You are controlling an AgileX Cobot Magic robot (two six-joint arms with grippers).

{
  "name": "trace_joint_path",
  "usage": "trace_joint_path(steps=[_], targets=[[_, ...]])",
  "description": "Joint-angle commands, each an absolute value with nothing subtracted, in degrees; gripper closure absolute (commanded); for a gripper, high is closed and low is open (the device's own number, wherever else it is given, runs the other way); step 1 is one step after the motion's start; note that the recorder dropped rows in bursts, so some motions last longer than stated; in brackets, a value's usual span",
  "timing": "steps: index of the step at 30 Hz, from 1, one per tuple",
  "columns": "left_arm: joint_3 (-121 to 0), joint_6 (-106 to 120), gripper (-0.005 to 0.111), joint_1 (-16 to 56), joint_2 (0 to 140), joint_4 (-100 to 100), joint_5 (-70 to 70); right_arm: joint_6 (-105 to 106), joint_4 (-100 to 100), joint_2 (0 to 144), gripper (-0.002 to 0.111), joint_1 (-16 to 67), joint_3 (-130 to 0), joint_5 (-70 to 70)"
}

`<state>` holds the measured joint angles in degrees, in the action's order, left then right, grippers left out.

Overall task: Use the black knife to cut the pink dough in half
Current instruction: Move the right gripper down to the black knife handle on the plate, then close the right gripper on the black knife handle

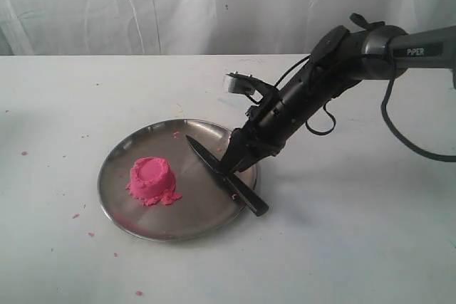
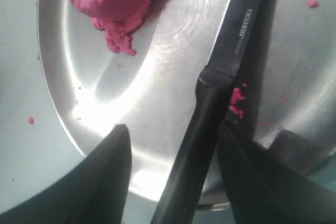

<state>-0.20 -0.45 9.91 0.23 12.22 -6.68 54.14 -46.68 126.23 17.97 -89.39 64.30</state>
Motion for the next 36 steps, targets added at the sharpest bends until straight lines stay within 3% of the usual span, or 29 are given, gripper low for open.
trace_joint_path(steps=[1,25,36], targets=[[0.00,-0.32,0.107,9.84,0.00,12.31,-6.14,54.89,-44.69,127.11,0.060,18.22,-89.55,64.17],[0.00,-0.32,0.107,9.84,0.00,12.31,-6.14,48.60,-40.15,129.38,0.061,21.28,-89.55,64.90],[0.00,-0.32,0.107,9.84,0.00,12.31,-6.14,41.17,-39.92,129.17,0.099,21.28,-90.71,63.00]])
